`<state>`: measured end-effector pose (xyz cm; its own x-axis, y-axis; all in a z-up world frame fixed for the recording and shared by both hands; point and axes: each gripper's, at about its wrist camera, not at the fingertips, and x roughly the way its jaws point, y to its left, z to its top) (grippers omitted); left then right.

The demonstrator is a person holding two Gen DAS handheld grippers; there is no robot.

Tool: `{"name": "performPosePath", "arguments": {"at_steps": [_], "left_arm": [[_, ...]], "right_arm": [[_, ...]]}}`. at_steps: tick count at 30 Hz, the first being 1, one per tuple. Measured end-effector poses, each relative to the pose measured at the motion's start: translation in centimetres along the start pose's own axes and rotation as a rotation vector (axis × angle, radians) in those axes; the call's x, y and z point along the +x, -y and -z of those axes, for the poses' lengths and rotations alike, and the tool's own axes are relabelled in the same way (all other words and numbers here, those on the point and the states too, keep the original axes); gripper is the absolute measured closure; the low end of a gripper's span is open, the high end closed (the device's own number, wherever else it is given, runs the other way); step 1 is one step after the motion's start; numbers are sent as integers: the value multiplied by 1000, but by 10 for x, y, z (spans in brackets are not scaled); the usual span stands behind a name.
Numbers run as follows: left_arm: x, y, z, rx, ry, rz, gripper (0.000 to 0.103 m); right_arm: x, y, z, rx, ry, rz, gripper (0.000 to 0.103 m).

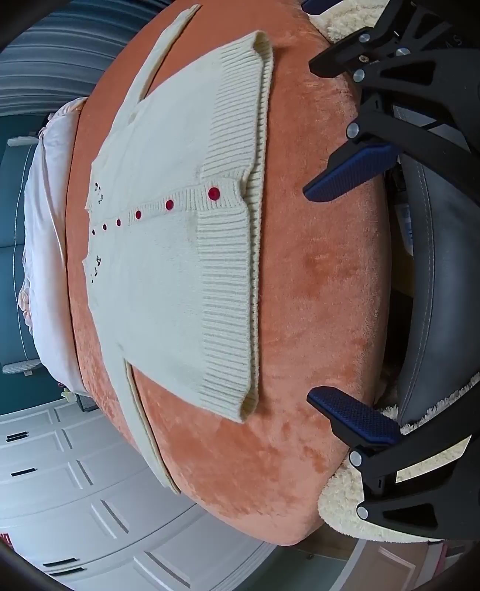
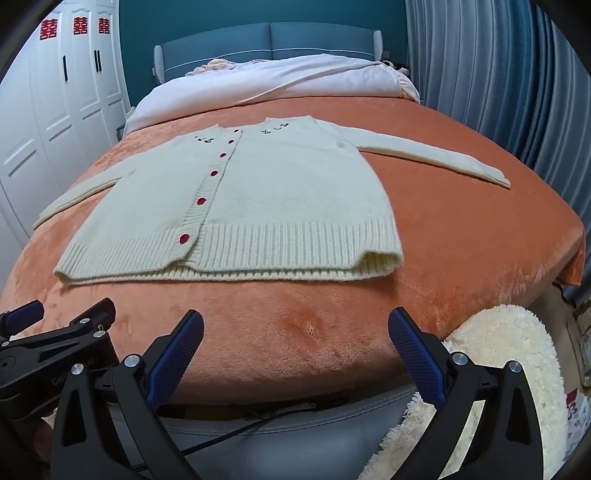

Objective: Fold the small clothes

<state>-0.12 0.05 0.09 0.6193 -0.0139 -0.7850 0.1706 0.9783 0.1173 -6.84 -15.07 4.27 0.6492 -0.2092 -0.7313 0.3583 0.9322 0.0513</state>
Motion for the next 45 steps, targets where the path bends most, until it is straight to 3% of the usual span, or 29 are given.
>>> {"name": "performPosePath", "arguments": {"at_steps": [45], "left_arm": [[-3,2,2,5,-14,-22,8]], "right_arm": [[5,-4,3,-7,-22,-2,5]]}}
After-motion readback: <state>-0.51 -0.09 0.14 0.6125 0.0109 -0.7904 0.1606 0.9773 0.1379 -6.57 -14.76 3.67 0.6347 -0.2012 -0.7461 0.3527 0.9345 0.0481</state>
